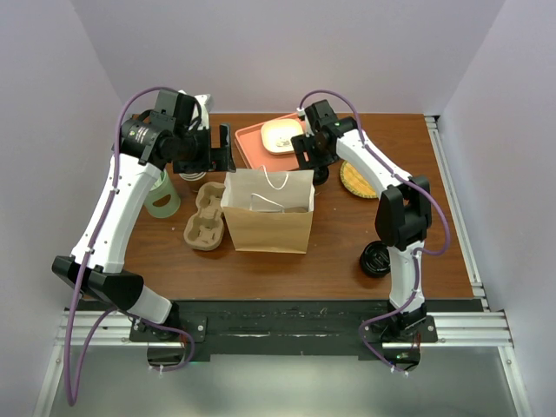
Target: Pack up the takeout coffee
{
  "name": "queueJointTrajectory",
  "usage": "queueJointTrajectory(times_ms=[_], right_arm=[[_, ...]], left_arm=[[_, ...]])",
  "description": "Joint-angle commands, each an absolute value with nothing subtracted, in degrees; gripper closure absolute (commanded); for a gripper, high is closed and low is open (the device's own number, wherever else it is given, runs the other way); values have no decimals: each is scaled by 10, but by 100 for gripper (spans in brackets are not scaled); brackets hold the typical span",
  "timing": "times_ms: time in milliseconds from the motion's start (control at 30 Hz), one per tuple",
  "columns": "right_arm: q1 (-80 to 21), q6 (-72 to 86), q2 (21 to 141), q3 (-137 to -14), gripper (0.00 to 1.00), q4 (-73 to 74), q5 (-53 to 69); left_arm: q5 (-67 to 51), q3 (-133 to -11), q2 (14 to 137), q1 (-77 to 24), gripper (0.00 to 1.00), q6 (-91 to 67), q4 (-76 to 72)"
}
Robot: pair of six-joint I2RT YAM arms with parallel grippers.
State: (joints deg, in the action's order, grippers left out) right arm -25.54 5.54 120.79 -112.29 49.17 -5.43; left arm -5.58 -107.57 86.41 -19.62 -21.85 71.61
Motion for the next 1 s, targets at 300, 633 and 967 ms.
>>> queueJointTrajectory(times_ms=[300,633,967], right_arm=[[-256,61,1204,-1114,41,508,-80],[-256,101,1066,-980,41,534,-91],[-251,112,939,-830,39,490,-114]], left_arm=[[-25,-1104,864,-189,0,-234,703],[-63,-1036,823,-157,2,-275,637],[-66,-1030,829,-157,9,-245,648]])
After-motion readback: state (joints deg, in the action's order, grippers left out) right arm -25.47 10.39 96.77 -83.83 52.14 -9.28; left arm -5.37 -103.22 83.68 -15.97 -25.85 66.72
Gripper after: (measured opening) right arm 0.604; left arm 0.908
